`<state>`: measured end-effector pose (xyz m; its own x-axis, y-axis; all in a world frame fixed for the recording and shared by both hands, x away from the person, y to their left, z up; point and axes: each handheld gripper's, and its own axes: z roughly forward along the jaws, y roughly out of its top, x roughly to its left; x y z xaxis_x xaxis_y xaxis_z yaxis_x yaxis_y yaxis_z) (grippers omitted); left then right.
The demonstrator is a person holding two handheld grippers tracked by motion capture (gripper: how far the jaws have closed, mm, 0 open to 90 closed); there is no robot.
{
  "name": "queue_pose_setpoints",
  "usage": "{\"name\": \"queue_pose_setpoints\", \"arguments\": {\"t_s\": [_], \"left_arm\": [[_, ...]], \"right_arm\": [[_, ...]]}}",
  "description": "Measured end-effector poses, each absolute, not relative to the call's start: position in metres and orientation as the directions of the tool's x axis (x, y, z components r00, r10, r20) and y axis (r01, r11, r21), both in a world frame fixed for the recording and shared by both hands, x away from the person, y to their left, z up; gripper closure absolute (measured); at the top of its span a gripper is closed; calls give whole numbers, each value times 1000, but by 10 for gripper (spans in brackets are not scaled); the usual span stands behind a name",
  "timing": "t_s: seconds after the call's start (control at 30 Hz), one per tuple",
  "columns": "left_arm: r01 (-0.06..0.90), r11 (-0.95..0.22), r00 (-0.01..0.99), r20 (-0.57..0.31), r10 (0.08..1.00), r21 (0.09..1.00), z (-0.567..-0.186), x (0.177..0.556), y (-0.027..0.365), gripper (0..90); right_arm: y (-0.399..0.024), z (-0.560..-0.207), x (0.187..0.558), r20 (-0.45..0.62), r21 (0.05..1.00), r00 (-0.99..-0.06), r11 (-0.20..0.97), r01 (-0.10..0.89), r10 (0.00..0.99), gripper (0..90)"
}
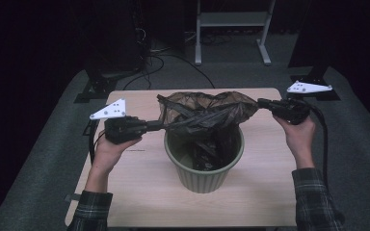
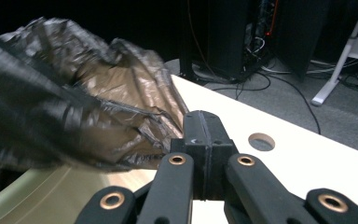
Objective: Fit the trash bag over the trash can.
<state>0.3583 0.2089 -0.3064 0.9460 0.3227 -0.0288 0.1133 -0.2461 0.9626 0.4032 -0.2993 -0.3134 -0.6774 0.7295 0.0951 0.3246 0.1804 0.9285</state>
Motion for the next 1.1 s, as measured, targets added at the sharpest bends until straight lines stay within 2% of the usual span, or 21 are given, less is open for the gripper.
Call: {"name": "queue_pose_setpoints", "arguments": {"t_s": [0.33, 0.5, 0.53, 0.57, 0.7, 0.87, 0.97, 1.1], "left_arm": [[171, -248, 918, -63, 391, 954, -330, 350, 243, 898], [187, -272, 923, -74, 378, 944, -341, 346, 241, 898], [183, -267, 924, -73, 376, 946, -342, 345, 240, 897], [179, -255, 924, -74, 375, 950, -341, 345, 241, 896], [143, -204, 920, -54, 388, 968, -330, 345, 245, 759], [106, -162, 913, -31, 407, 981, -311, 348, 249, 633], [93, -158, 909, -20, 416, 983, -306, 354, 245, 590], [104, -167, 900, -21, 436, 981, -304, 365, 235, 487]], "right_arm": [[-300, -335, 378, 79, 910, -695, 234, 343, 715, 900], [-298, -351, 367, 92, 900, -720, 253, 356, 688, 900], [-298, -353, 366, 92, 900, -721, 252, 355, 687, 895], [-297, -353, 365, 86, 902, -724, 255, 348, 684, 838], [-300, -343, 367, 88, 919, -715, 220, 327, 694, 686], [-303, -316, 371, 82, 949, -725, 169, 266, 684, 624], [-297, -303, 377, 70, 957, -740, 165, 241, 669, 598], [-278, -291, 392, 47, 958, -755, 185, 220, 654, 543]]}}
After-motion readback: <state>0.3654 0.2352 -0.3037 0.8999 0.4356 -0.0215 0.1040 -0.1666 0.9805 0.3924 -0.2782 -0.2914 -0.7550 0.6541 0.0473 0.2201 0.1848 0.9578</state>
